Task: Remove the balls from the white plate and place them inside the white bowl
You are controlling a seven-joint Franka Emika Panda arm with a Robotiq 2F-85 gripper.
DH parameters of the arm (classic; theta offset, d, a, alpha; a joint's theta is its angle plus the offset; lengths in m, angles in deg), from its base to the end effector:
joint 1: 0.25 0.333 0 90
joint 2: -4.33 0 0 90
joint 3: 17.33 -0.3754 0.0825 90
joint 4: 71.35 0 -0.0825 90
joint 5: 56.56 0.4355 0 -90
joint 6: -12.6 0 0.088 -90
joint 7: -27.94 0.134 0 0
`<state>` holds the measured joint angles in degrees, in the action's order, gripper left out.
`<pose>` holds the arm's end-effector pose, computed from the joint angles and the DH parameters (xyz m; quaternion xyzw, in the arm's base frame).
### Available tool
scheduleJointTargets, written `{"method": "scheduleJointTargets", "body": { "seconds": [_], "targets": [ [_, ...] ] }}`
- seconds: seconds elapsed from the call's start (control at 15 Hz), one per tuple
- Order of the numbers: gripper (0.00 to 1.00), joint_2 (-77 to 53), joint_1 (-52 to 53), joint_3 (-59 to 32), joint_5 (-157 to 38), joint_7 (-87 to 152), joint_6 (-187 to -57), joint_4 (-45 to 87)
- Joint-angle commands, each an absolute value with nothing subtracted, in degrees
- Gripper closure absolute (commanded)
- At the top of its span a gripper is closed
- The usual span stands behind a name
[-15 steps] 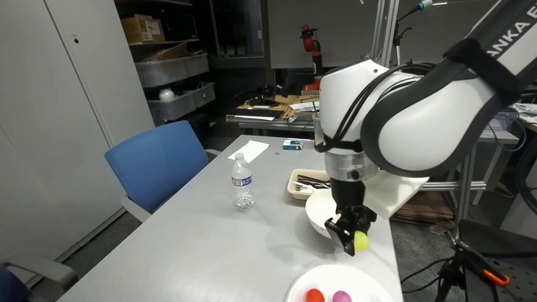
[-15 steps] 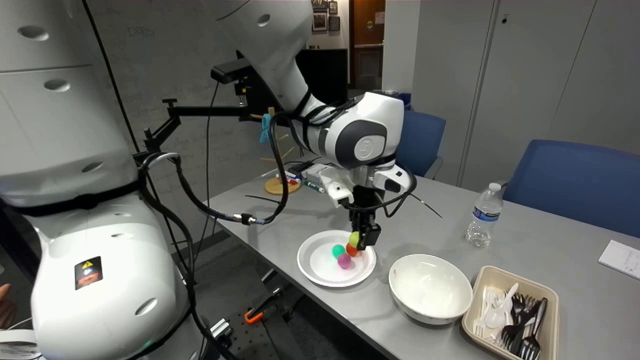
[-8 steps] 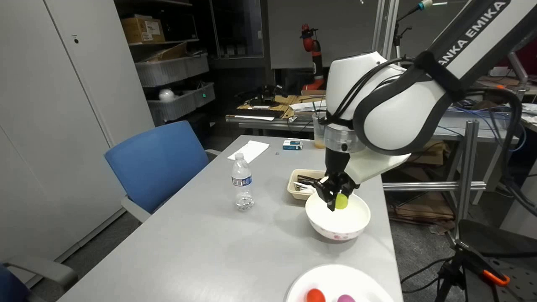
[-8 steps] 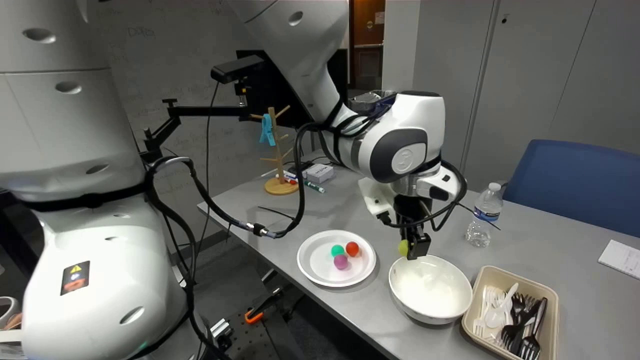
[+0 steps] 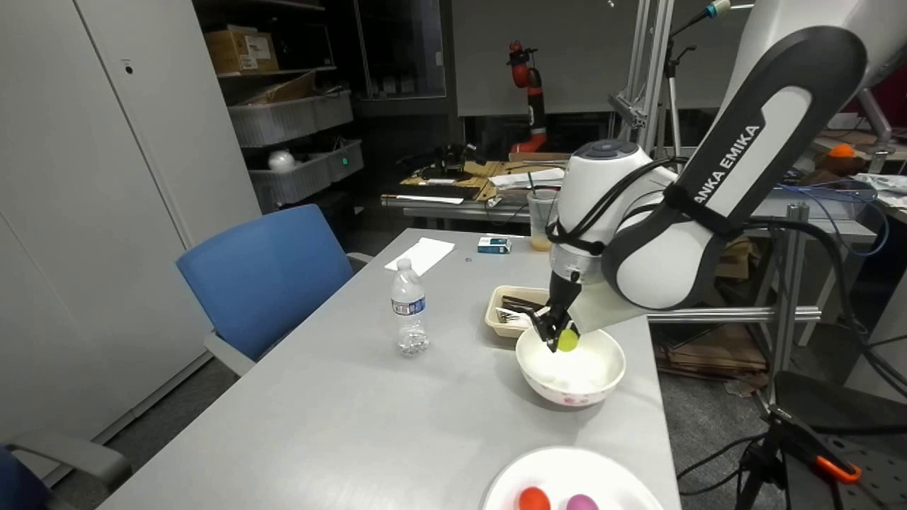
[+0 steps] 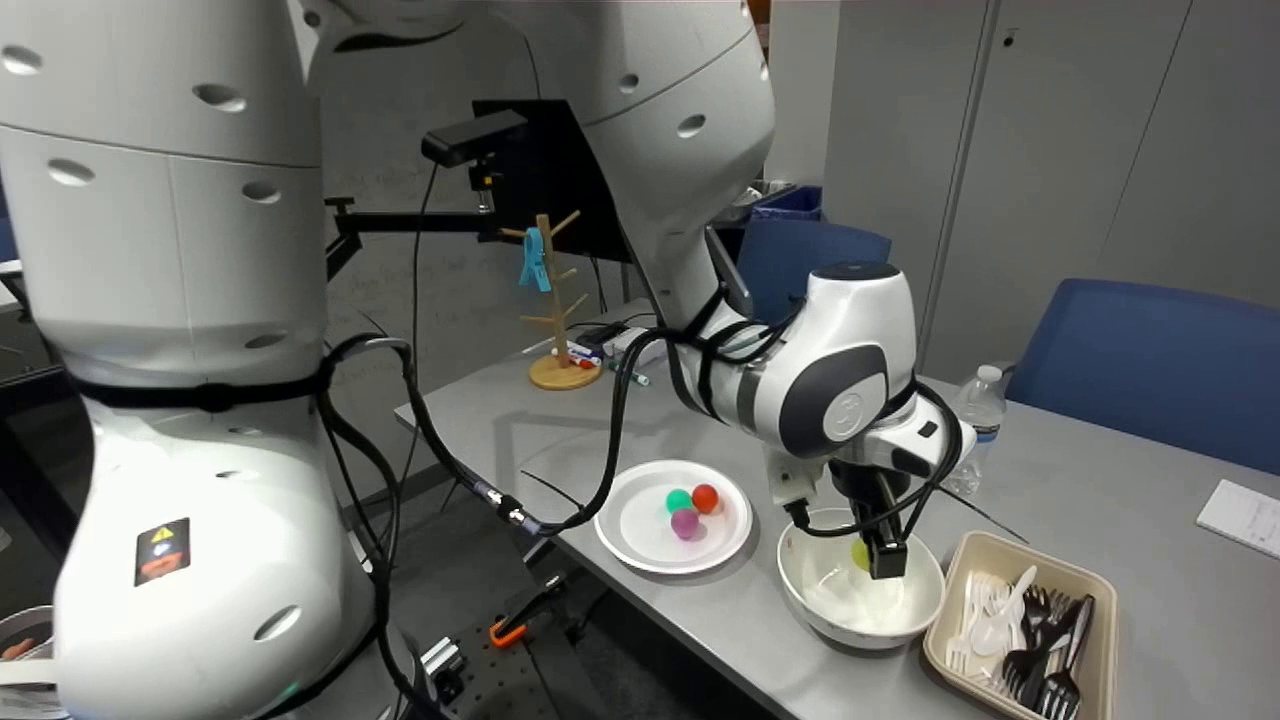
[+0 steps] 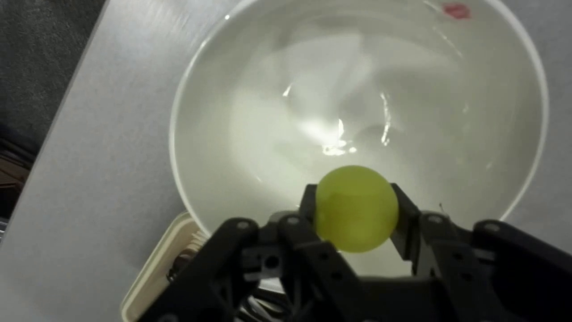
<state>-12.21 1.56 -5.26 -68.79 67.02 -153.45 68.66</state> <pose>0.5362 -0.0897 0.1874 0.9433 -0.3150 0.0958 0.0410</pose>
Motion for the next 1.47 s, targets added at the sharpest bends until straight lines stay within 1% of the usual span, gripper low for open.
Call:
{"method": "scheduleJointTargets", "body": {
  "seconds": [0.0, 0.07, 0.13, 0.33, 0.4, 0.47, 0.67, 1.0, 1.4],
  "targets": [
    [0.71, -17.0, 7.0, 0.4, -69.2, 70.8, -156.4, 66.3],
    [0.36, -17.7, 8.0, 1.4, -68.6, 71.1, -156.7, 66.1],
    [0.34, -18.2, 8.8, 2.0, -68.0, 71.2, -156.5, 66.0],
    [0.14, -18.5, 11.0, 3.6, -67.3, 71.9, -156.0, 65.9],
    [0.05, -18.1, 11.5, 3.9, -67.2, 72.2, -155.4, 65.9],
    [0.01, -17.6, 12.0, 4.2, -67.1, 72.6, -154.9, 65.9],
    [0.00, -14.2, 12.9, 4.5, -67.2, 72.8, -151.6, 66.6],
    [0.00, -6.5, 12.6, 2.5, -70.0, 73.5, -145.1, 67.9],
    [0.00, -0.7, 8.7, -7.4, -65.7, 69.3, -139.4, 69.0]
  ]
}}
